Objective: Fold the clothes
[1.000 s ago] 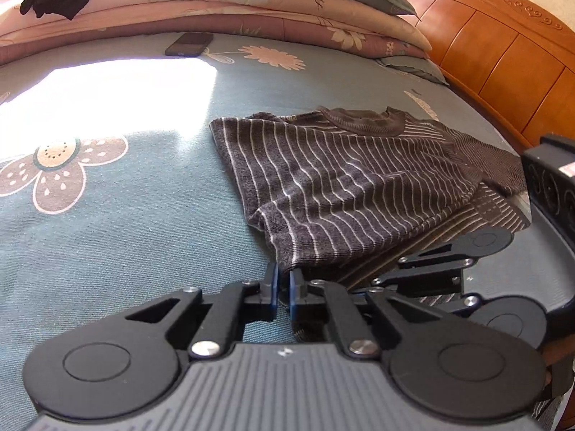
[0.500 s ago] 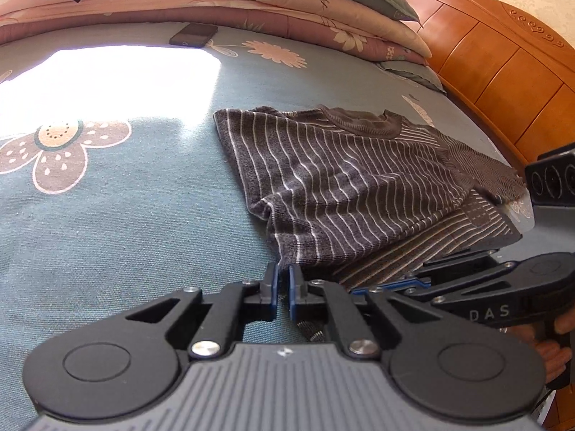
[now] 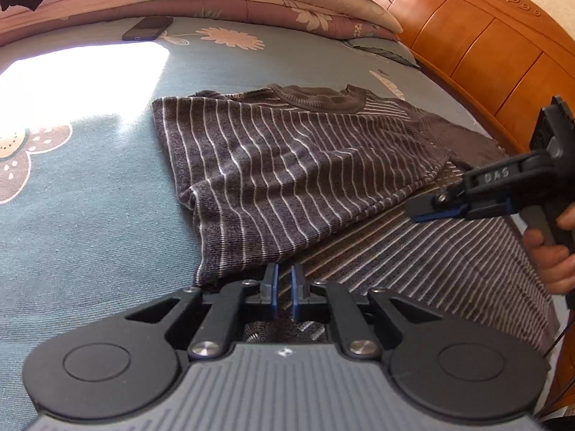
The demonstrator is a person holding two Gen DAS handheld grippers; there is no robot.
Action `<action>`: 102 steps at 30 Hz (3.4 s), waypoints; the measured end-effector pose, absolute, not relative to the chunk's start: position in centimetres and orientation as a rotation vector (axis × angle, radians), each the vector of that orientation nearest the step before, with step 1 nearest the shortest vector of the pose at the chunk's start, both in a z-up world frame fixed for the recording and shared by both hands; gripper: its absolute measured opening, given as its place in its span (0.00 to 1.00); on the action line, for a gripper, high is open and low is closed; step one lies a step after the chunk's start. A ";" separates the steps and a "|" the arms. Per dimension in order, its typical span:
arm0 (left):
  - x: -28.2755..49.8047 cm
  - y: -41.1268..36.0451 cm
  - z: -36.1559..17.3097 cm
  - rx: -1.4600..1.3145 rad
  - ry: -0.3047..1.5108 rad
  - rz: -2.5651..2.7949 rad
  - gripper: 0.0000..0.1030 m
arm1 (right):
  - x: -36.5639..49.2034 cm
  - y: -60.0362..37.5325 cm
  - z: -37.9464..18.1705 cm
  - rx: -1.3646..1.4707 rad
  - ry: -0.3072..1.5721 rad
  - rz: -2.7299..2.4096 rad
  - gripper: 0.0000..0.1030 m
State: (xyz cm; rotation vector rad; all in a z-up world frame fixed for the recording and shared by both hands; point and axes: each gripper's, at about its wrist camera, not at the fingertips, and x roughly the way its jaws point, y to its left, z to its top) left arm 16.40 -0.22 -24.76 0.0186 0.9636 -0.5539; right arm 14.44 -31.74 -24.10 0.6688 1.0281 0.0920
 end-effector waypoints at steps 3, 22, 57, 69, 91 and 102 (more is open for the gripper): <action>16.6 0.2 -25.6 -0.052 0.987 -0.473 0.06 | 14.3 -38.2 -23.8 0.756 0.906 -0.100 0.32; 17.0 -1.3 -25.2 -0.020 1.038 -0.385 0.07 | 16.8 -51.1 -26.6 0.956 0.729 -0.345 0.05; 20.2 1.0 -22.9 -0.128 0.983 -0.341 0.14 | 17.9 -47.2 -22.8 0.678 0.785 -0.366 0.10; 29.5 -7.5 -24.6 -0.010 0.984 -0.484 0.22 | 21.6 -36.8 -19.3 0.164 0.801 -0.109 0.14; 27.3 -9.4 -22.8 -0.031 0.906 -0.655 0.34 | 29.8 -35.8 -23.8 0.072 0.894 -0.043 0.29; 22.6 -12.0 -25.5 0.080 1.068 -0.858 0.34 | 22.5 -32.4 -22.2 0.066 1.006 0.426 0.29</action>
